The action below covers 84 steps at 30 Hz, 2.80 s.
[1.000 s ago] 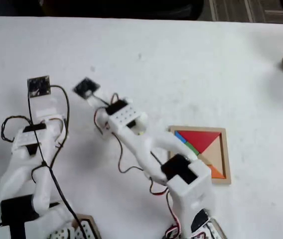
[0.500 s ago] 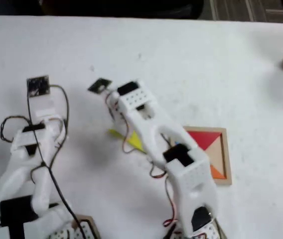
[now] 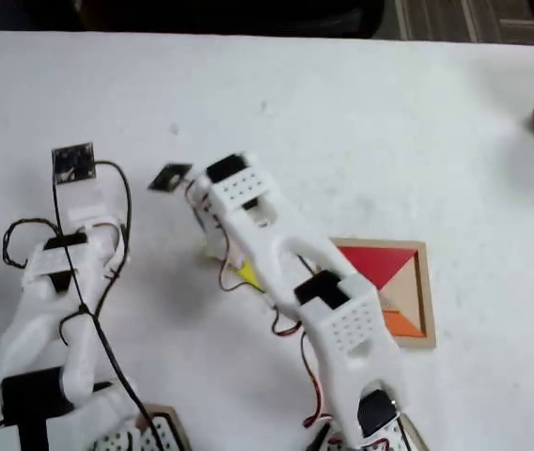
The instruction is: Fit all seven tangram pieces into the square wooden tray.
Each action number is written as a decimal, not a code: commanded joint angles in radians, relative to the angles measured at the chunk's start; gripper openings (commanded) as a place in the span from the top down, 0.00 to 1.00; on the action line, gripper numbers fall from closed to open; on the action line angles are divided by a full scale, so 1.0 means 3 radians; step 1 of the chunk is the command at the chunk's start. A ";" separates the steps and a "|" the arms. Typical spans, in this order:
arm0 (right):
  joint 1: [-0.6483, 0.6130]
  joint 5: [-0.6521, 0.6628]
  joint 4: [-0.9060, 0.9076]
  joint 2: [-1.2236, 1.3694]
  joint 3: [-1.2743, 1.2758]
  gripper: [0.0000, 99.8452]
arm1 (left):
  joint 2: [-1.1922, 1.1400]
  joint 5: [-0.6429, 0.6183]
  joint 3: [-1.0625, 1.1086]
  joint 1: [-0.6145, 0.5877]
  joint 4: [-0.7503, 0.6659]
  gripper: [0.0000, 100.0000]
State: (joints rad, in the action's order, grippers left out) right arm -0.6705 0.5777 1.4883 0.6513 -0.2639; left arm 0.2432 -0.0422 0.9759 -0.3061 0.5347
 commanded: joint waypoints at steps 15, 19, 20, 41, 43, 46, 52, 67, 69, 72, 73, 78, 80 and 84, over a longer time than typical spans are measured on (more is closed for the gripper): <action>-0.0212 0.0051 0.0202 0.0141 0.0010 0.85 | -0.0003 0.0036 -0.0107 -0.0049 -0.0092 0.98; -0.0202 -0.0010 0.0269 0.0141 0.0010 0.99 | -0.0003 0.0036 -0.0107 -0.0049 -0.0092 0.98; -0.0171 -0.0118 0.0335 0.0141 0.0000 0.98 | -0.0003 0.0036 -0.0107 -0.0049 -0.0092 0.98; 0.2028 -0.0660 0.0739 -0.2355 0.1187 0.98 | -0.0003 0.0036 -0.0107 -0.0049 -0.0092 0.98; 0.2258 -0.0644 0.0693 -0.2488 0.1386 0.98 | -0.0003 0.0036 -0.0107 -0.0049 -0.0092 0.98; 0.2601 -0.0624 0.0494 -0.2616 0.1662 0.98 | -0.0003 0.0036 -0.0107 -0.0049 -0.0092 0.98; 0.2969 -0.0511 -0.0125 -0.2647 0.2256 0.98 | -0.0003 0.0036 -0.0107 -0.0049 -0.0092 0.98; 0.3107 -0.0471 -0.0683 -0.2647 0.2741 0.95 | -0.0003 0.0036 -0.0097 -0.0049 -0.0092 0.98; 0.3107 -0.0358 -0.0627 -0.2647 0.2772 0.89 | -0.0003 0.0036 -0.0097 -0.0049 -0.0092 0.98; 0.3097 -0.0251 -0.0555 -0.2647 0.2787 0.83 | -0.0003 0.0036 -0.0097 -0.0049 -0.0092 0.98; 0.3097 -0.0251 -0.0529 -0.2652 0.2787 0.82 | -0.0003 0.0036 -0.0097 -0.0049 -0.0092 0.98; 0.3030 -0.0251 -0.0325 -0.2677 0.2772 0.82 | -0.0003 0.0036 -0.0097 -0.0049 -0.0092 0.98; 0.2964 -0.0256 -0.0212 -0.2677 0.2772 0.82 | -0.0003 0.0036 -0.0097 -0.0049 -0.0092 0.98; 0.2800 -0.0281 -0.0069 -0.2683 0.2767 0.86 | -0.0003 0.0036 -0.0097 -0.0049 -0.0092 0.98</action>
State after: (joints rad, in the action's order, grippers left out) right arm 0.2056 0.4887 1.4300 -0.0959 0.5800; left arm 0.2432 -0.0422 0.9759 -0.3061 0.5347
